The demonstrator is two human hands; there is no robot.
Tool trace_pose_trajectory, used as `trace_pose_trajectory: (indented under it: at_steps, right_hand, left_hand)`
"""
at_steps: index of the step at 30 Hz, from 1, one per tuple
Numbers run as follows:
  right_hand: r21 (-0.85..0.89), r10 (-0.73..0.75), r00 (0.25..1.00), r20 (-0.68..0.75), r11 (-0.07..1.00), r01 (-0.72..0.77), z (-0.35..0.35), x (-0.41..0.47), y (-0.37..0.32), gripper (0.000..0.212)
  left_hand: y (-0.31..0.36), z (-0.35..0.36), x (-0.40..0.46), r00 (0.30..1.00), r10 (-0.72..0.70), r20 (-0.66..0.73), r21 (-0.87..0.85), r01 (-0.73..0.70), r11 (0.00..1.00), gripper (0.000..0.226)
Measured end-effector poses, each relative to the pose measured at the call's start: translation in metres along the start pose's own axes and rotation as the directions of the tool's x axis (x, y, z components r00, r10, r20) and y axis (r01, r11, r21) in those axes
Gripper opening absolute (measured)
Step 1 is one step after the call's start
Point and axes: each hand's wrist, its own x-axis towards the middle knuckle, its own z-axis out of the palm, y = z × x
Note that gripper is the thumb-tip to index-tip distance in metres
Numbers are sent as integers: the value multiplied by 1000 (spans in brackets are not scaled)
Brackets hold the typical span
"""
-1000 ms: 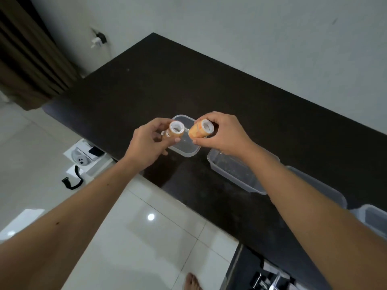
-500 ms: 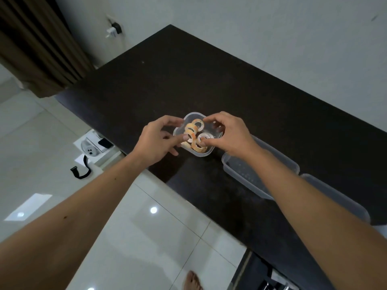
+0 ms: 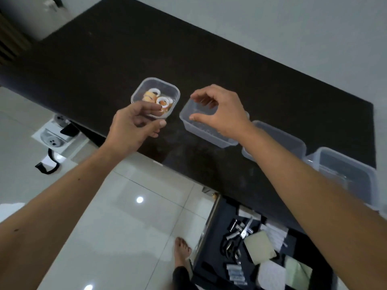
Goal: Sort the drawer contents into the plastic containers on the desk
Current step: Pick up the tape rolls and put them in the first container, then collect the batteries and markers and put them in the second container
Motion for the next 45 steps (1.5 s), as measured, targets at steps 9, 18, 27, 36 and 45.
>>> trace_pose_trajectory:
  at_steps: [9, 18, 27, 36, 45]
  right_hand:
    - [59, 129, 985, -116, 991, -123, -23, -171, 7, 41]
    - [171, 334, 940, -66, 932, -319, -10, -345, 56, 35]
    - [197, 499, 860, 106, 837, -510, 39, -446, 114, 33]
    - [44, 373, 857, 355, 909, -414, 87, -442, 121, 34]
    - [-23, 361, 830, 425, 921, -389, 97, -434, 120, 37]
  left_hand:
    - [-2, 77, -101, 985, 20, 169, -45, -12, 999, 33]
    - [-30, 183, -188, 900, -73, 429, 47, 58, 997, 33]
    - [-83, 251, -220, 806, -98, 583, 284, -90, 955, 45]
    - [-108, 274, -213, 822, -218, 526, 490, -83, 868, 57]
    - [-119, 279, -215, 837, -226, 498, 467, -39, 883, 61]
